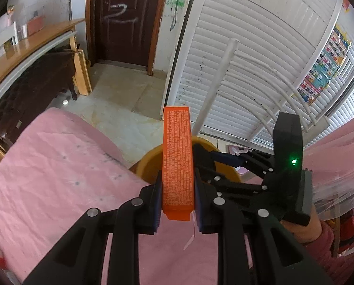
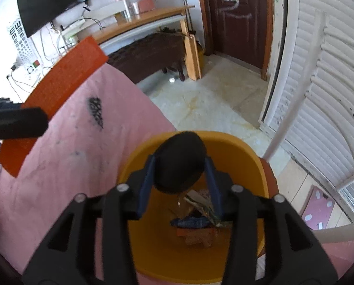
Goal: Collect trash
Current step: 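Carry both items over the yellow bin and open both tools to drop them, then move both open tools back over the remaining trash on the table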
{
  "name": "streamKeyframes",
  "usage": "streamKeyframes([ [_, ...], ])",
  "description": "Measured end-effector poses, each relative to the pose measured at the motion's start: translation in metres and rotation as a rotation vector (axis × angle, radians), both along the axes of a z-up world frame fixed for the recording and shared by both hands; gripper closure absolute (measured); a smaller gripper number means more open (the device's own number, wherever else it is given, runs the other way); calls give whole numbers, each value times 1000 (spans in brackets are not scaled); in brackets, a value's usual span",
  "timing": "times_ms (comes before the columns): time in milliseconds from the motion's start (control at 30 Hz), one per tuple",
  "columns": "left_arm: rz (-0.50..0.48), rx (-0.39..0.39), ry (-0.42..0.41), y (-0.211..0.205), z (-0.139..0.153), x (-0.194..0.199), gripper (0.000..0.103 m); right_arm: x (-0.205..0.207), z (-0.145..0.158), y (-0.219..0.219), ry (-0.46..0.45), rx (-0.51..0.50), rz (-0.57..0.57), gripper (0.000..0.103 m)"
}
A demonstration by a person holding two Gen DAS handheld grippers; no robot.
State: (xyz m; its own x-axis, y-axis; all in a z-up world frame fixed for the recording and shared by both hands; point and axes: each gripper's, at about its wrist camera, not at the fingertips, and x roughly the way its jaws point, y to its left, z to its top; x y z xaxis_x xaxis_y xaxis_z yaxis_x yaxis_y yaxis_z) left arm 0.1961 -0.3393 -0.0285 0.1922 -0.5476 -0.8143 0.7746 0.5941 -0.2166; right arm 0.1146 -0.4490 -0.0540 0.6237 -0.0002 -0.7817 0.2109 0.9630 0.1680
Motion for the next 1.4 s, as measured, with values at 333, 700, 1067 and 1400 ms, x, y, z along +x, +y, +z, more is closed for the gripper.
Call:
streamKeyframes([
  [333,-10,27,9,-25,-10,-3,85,-10,5,-26,-15,3,-69,52],
  [700,-4,53,-3,-34,-17,-6,85,-15,9,-37,-34,-25,-143,33],
  [1067,-21,28,56,-38,-21,-7,40,-29,17,-53,-96,-22,-245,24],
  [1400,35,-1,32,9,1,-10,40,-24,30,-34,-145,-14,-213,20],
])
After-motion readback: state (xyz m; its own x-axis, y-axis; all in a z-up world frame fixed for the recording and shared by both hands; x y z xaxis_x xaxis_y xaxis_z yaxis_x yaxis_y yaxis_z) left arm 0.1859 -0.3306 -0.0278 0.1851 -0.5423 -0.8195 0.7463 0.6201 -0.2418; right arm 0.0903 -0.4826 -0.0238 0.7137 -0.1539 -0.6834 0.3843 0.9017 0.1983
